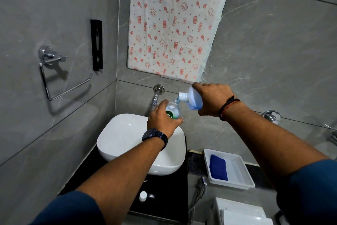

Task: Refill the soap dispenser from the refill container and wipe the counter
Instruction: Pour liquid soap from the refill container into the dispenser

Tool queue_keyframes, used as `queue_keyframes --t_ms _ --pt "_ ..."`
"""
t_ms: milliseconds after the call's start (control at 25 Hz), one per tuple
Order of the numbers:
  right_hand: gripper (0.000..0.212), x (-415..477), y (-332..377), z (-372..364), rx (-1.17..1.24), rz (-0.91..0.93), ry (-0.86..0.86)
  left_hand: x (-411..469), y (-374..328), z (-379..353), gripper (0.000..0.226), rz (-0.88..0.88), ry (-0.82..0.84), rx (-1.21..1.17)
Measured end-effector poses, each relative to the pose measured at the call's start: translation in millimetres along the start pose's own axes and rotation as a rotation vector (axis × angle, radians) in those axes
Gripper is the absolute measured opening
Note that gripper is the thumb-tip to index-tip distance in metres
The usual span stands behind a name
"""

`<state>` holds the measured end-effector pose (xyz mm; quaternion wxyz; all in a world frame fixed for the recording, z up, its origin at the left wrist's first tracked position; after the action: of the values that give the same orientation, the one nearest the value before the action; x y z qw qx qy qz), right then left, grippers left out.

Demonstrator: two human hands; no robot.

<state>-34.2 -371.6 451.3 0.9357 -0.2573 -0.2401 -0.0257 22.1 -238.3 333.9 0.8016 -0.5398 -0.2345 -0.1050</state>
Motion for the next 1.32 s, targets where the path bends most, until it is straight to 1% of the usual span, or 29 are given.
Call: queue_keyframes --t_ms 360,1320 --pt "0.073 0.2 0.4 4.4 -0.01 0.008 -0.01 0.3 -1.1 0.7 0.071 -0.009 0.007 0.005" --pt "0.076 -3.5 1.2 13.1 -0.022 0.008 0.008 -1.7 -5.9 5.6 0.069 -0.02 -0.014 -0.006"
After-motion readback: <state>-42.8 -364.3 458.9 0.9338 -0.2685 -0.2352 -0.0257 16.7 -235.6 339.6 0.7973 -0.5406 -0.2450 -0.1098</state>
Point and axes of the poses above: each hand's wrist, its own x-axis towards the middle knuckle, its own z-axis out of the back of the hand, y = z × x, the point moved 10 cm from there along x, towards the middle knuckle, and after that the axes turned 10 degrees about -y, right-handed, at the moved point
